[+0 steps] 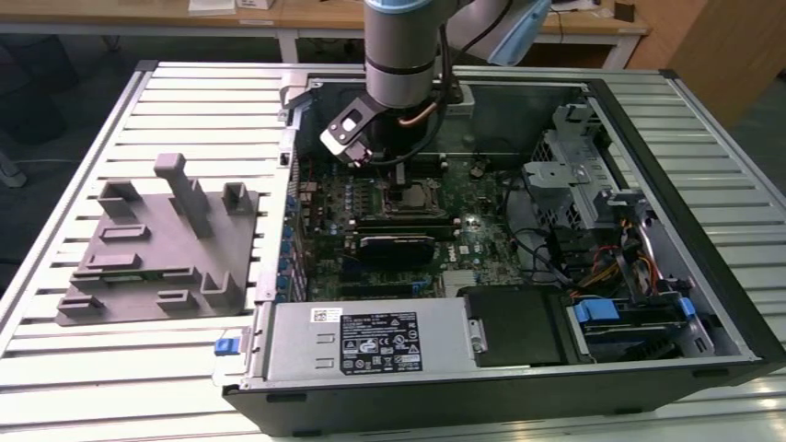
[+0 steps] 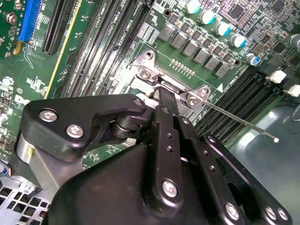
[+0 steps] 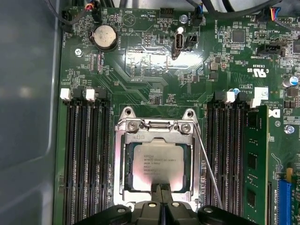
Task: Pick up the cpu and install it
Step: 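Close the cpu cover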
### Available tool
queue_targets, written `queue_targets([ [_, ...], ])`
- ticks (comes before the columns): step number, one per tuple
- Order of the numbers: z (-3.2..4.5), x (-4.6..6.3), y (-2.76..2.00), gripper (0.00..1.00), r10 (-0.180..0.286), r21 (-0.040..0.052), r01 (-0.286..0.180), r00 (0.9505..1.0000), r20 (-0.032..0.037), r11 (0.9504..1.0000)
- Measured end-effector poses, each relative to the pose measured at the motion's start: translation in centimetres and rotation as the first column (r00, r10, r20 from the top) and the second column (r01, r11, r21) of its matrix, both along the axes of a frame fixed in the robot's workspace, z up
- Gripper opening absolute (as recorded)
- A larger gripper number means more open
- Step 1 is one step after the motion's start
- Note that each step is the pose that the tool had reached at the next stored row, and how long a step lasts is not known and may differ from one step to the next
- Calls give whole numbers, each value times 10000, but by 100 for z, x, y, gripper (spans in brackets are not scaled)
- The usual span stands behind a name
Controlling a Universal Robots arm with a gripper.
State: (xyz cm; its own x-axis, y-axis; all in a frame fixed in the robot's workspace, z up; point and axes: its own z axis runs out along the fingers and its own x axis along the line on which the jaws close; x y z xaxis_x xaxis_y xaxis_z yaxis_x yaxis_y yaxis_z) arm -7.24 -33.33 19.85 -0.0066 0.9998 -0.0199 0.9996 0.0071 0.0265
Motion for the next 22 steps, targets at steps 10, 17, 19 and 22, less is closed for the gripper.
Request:
queue_targets([
  [10,-3,66,3,11,5,8,-5,10000,2,10000],
  [17,94,71,5,11,15,24,-15,10000,5,10000],
  [19,154,71,4,11,16,22,-16,10000,4,10000],
  [22,183,71,4,11,17,23,-17,10000,5,10000],
])
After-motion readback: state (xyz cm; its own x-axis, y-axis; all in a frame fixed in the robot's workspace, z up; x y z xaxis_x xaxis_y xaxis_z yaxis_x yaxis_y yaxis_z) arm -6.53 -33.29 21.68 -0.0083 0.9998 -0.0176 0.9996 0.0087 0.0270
